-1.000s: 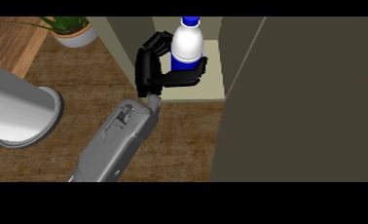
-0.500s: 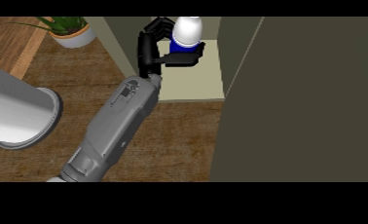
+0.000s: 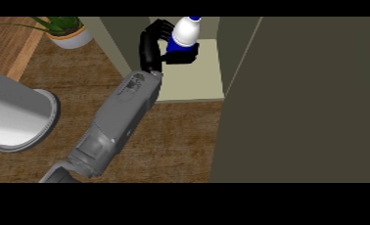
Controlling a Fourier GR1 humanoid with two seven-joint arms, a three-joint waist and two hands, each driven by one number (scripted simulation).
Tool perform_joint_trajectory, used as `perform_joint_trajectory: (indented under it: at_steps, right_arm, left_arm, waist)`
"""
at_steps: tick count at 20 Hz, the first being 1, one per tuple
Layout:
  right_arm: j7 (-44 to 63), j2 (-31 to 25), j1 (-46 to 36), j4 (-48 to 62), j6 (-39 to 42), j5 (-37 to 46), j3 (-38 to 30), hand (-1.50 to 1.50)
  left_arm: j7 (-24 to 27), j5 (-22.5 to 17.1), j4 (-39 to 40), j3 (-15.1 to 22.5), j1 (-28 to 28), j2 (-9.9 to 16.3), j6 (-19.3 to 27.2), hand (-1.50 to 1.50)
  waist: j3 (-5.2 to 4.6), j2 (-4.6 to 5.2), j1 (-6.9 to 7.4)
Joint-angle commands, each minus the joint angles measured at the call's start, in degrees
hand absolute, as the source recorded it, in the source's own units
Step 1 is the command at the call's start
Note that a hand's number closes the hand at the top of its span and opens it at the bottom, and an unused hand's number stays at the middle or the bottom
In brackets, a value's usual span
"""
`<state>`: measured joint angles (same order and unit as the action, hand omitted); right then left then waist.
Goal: Pick up the bottled water, place it into the cabinet and close the cabinet
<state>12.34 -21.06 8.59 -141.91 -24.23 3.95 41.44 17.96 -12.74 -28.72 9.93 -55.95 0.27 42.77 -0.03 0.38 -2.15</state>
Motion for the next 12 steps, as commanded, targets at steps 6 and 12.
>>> perform_joint_trajectory:
  at_steps: [6, 12]
  right_arm:
    - [-2.21, -2.19, 4.37, -5.15, 0.78, 1.1, 1.87, -1.5]
    - [-1.64, -2.37, 3.43, -5.23, 0.49, -0.48, 0.49, -1.5]
  left_arm:
    - [6.51, -1.53, 11.93, -6.09, -3.97, -0.27, -0.35, 1.5]
    - [10.57, -0.38, 17.17, -6.59, -3.68, 0.08, 1.11, 1.5]
  waist:
    - [0.02, 0.33, -1.16]
    - [-0.01, 0.68, -1.49]
